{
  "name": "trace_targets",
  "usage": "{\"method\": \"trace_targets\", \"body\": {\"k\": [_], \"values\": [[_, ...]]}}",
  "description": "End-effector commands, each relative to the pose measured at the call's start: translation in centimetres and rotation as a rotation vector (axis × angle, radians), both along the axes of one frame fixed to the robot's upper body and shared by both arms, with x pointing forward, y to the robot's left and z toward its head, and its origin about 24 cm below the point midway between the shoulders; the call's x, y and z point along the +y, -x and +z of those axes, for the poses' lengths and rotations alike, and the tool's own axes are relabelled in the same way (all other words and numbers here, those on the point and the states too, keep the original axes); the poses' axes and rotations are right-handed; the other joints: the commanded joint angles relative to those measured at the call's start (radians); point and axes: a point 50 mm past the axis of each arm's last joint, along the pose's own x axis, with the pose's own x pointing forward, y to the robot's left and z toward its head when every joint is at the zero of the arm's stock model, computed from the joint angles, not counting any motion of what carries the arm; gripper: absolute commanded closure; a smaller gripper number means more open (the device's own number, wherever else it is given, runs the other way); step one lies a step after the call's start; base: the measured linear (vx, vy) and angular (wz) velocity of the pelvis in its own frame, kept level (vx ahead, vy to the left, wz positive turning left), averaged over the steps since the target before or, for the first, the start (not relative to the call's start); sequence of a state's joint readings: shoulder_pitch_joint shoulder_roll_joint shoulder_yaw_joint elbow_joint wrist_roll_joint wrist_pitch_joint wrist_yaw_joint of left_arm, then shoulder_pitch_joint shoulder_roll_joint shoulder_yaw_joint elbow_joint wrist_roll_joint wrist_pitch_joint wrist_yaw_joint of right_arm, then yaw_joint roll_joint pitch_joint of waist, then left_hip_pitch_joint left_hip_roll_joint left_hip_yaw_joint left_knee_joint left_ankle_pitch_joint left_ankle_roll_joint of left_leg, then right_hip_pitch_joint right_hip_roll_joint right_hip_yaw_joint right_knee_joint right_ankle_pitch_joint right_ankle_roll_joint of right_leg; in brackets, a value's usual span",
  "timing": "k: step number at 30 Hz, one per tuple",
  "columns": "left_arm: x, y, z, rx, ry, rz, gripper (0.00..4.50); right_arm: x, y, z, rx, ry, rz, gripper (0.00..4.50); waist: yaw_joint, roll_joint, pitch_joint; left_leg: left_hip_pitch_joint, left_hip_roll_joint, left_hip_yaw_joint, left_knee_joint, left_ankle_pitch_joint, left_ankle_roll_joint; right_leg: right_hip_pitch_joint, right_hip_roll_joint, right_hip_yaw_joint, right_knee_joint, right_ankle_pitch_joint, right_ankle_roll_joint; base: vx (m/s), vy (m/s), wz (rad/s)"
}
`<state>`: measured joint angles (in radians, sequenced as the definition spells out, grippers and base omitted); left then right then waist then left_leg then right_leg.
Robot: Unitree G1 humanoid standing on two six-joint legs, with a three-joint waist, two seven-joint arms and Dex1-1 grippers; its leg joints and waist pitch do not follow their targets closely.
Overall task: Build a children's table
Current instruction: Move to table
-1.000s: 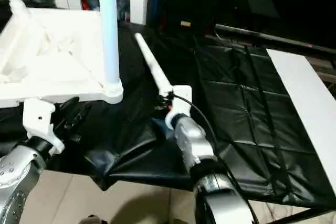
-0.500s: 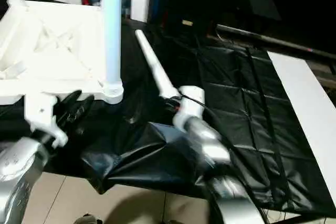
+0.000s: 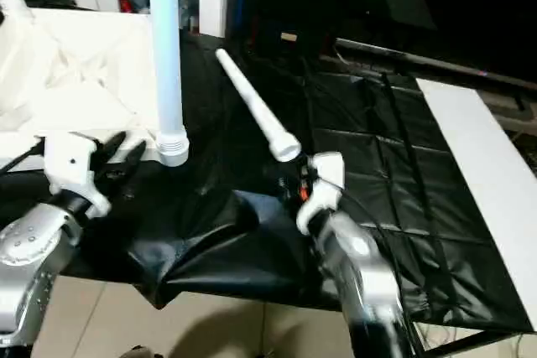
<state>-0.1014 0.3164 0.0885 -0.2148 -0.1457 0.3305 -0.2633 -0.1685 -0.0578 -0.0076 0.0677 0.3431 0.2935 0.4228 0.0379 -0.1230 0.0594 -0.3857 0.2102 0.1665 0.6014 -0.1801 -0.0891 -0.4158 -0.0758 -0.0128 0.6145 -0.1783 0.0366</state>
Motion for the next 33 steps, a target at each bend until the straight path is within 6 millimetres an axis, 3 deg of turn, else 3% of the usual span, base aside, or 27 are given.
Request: {"method": "trace_targets", "body": {"k": [1, 2, 5, 7, 9, 11, 12, 13, 14, 15, 16, 18, 23, 25, 26, 27, 28, 29, 30, 31, 32, 33], "values": [[-0.3, -0.2, 0.3, -0.011, -0.006, -0.007, 2.72, -0.7, -0.1, 0.9, -0.029, 0.006, -0.033, 3.2, 0.001, 0.039, -0.061, 0.019, 0.01, 0.0, -0.088, -0.337, -0.05, 0.023, -0.023, 0.016, -0.073, -0.262, -0.108, 0.0, 0.0, 0.0], [-0.3, -0.6, 0.4, -0.039, -0.021, 0.005, 2.72, -1.1, -0.4, 1.4, -0.063, 0.045, -0.123, 3.2, 0.001, 0.053, -0.061, 0.021, 0.008, -0.001, -0.089, -0.35, -0.058, 0.02, -0.024, 0.016, -0.076, -0.268, -0.106, 0.0, 0.0, 0.0], [-0.3, -1.2, 0.4, -0.042, -0.024, 0.031, 2.72, -1.6, -0.8, 1.2, -0.069, 0.078, -0.204, 3.2, -0.002, 0.048, -0.062, 0.021, 0.006, 0.0, -0.087, -0.357, -0.06, 0.02, -0.022, 0.016, -0.074, -0.267, -0.107, 0.0, 0.0, 0.0], [-0.5, -1.5, 0.5, -0.049, -0.029, 0.032, 2.72, -1.9, -1.1, 1.6, -0.085, 0.059, -0.263, 3.2, 0.001, 0.052, -0.064, 0.015, 0.001, 0.003, -0.085, -0.339, -0.047, 0.026, -0.028, 0.02, -0.074, -0.254, -0.107, 0.0, 0.0, 0.0], [-0.7, -1.6, 0.7, -0.058, -0.015, 0.025, 2.72, -2.0, -1.3, 2.5, -0.119, 0.02, -0.307, 3.2, 0.008, 0.048, -0.069, 0.004, -0.003, 0.013, -0.075, -0.282, 0.027, 0.035, -0.053, 0.036, -0.083, -0.266, -0.119, 0.0, 0.0, 0.0], [-0.8, -1.6, 0.6, -0.056, -0.001, 0.025, 2.72, -2.1, -1.6, 2.8, -0.13, 0.024, -0.31, 3.2, 0.009, 0.05, -0.07, 0.002, -0.001, 0.012, -0.075, -0.244, 0.049, 0.04, -0.052, 0.035, -0.08, -0.246, -0.13, 0.0, 0.0, 0.0], [-1.0, -1.5, 0.4, -0.045, 0.001, 0.02, 2.72, -2.2, -2.0, 2.8, -0.127, 0.037, -0.311, 3.2, 0.008, 0.05, -0.071, 0.006, 0.001, 0.014, -0.075, -0.22, 0.068, 0.038, -0.046, 0.031, -0.075, -0.208, -0.148, 0.0, 0.0, 0.0], [-1.0, -1.5, 0.4, -0.045, 0.001, 0.02, 2.72, -2.2, -2.0, 2.8, -0.127, 0.037, -0.311, 3.2, 0.007, 0.052, -0.071, 0.009, 0.002, 0.014, -0.076, -0.218, 0.069, 0.037, -0.042, 0.029, -0.074, -0.2, -0.153, 0.0, 0.0, 0.0], [-1.0, -1.3, 0.3, -0.043, -0.003, 0.019, 2.72, -2.3, -2.1, 2.8, -0.123, 0.042, -0.314, 3.2, 0.003, 0.042, -0.07, 0.016, 0.008, 0.012, -0.078, -0.221, 0.055, 0.032, -0.03, 0.022, -0.07, -0.187, -0.155, 0.0, 0.0, 0.0], [-1.1, -1.3, 0.3, -0.045, -0.004, 0.021, 2.72, -2.4, -2.3, 2.8, -0.117, 0.045, -0.318, 3.2, 0.004, 0.049, -0.07, 0.018, 0.009, 0.008, -0.08, -0.22, 0.037, 0.031, -0.026, 0.019, -0.062, -0.172, -0.155, 0.0, 0.0, 0.0], [-1.1, -1.2, 0.2, -0.046, -0.007, 0.024, 2.72, -2.5, -2.3, 2.7, -0.116, 0.047, -0.321, 3.2, 0.002, 0.053, -0.069, 0.021, 0.011, 0.005, -0.083, -0.236, -0.003, 0.03, -0.018, 0.015, -0.06, -0.15, -0.146, 0.0, 0.0, 0.0], [-1.0, -1.1, 0.2, -0.05, -0.018, 0.037, 2.72, -2.6, -2.3, 2.6, -0.113, 0.059, -0.323, 3.2, 0.005, 0.044, -0.068, 0.021, 0.008, 0.008, -0.083, -0.258, -0.027, 0.031, -0.019, 0.016, -0.06, -0.149, -0.129, 0.0, 0.0, 0.0], [-0.9, -1.2, 0.3, -0.067, -0.022, 0.049, 2.72, -2.6, -2.1, 2.4, -0.111, 0.061, -0.319, 3.2, 0.005, 0.044, -0.067, 0.016, 0.003, 0.01, -0.082, -0.289, -0.028, 0.03, -0.027, 0.019, -0.07, -0.212, -0.106, 0.0, 0.0, 0.0], [-1.0, -1.4, 0.4, -0.08, -0.018, 0.046, 2.72, -2.5, -2.0, 2.4, -0.117, 0.064, -0.312, 3.2, 0.022, 0.038, -0.07, -0.005, -0.014, 0.025, -0.052, -0.245, 0.102, 0.047, -0.088, 0.06, -0.103, -0.3, -0.098, 0.0, 0.0, 0.0], [-1.0, -1.4, 0.4, -0.08, -0.018, 0.046, 2.72, -2.5, -2.0, 2.4, -0.117, 0.064, -0.312, 3.2, 0.028, 0.033, -0.072, -0.011, -0.015, 0.02, -0.035, -0.225, 0.131, 0.056, -0.114, 0.076, -0.114, -0.322, -0.093, 0.0, 0.0, 0.0], [-1.1, -1.5, 0.5, -0.086, -0.02, 0.042, 2.72, -2.1, -1.8, 2.3, -0.124, 0.074, -0.299, 3.2, 0.038, 0.033, -0.073, -0.018, -0.016, 0.009, -0.013, -0.204, 0.158, 0.065, -0.148, 0.098, -0.127, -0.349, -0.089, 0.0, 0.0, 0.0], [-1.2, -1.5, 0.6, -0.09, -0.019, 0.039, 2.72, -2.0, -1.8, 2.2, -0.125, 0.076, -0.296, 3.2, 0.056, 0.028, -0.071, -0.034, -0.007, -0.021, 0.04, -0.175, 0.188, 0.072, -0.221, 0.145, -0.153, -0.435, -0.081, -0.008, 0.099, -0.01], [-1.3, -1.6, 0.6, -0.095, -0.017, 0.035, 2.72, -1.8, -1.6, 2.2, -0.126, 0.077, -0.292, 3.2, 0.063, 0.034, -0.073, -0.044, 0.001, -0.037, 0.056, -0.16, 0.188, 0.075, -0.238, 0.156, -0.155, -0.459, -0.098, -0.008, 0.099, -0.01], [-1.3, -1.7, 0.7, -0.096, -0.017, 0.034, 2.72, -1.7, -1.6, 2.1, -0.126, 0.076, -0.291, 3.2, 0.058, 0.051, -0.067, -0.046, 0.006, -0.054, 0.019, -0.138, 0.209, 0.063, -0.196, 0.121, -0.144, -0.469, -0.143, -0.009, 0.17, -0.07], [-1.3, -1.7, 0.7, -0.096, -0.017, 0.034, 2.72, -1.7, -1.6, 2.1, -0.126, 0.076, -0.291, 3.2, 0.054, 0.056, -0.07, -0.029, -0.002, -0.04, -0.007, -0.135, 0.231, 0.049, -0.146, 0.095, -0.129, -0.441, -0.145, -0.001, 0.209, -0.01], [-1.4, -1.7, 0.7, -0.097, -0.016, 0.031, 2.72, -1.6, -1.5, 2.1, -0.126, 0.075, -0.291, 3.2, 0.027, 0.075, -0.08, 0.027, -0.022, -0.013, -0.052, -0.094, 0.323, 0.013, -0.04, 0.031, -0.075, -0.333, -0.132, -0.001, 0.209, -0.01], [-1.4, -1.7, 0.7, -0.099, -0.017, 0.03, 2.72, -1.6, -1.5, 2.1, -0.127, 0.075, -0.292, 3.2, 0.006, 0.084, -0.08, 0.056, -0.028, -0.016, -0.058, -0.052, 0.385, -0.01, -0.002, -0.002, -0.048, -0.279, -0.124, -0.001, 0.24, 0.12]]}}
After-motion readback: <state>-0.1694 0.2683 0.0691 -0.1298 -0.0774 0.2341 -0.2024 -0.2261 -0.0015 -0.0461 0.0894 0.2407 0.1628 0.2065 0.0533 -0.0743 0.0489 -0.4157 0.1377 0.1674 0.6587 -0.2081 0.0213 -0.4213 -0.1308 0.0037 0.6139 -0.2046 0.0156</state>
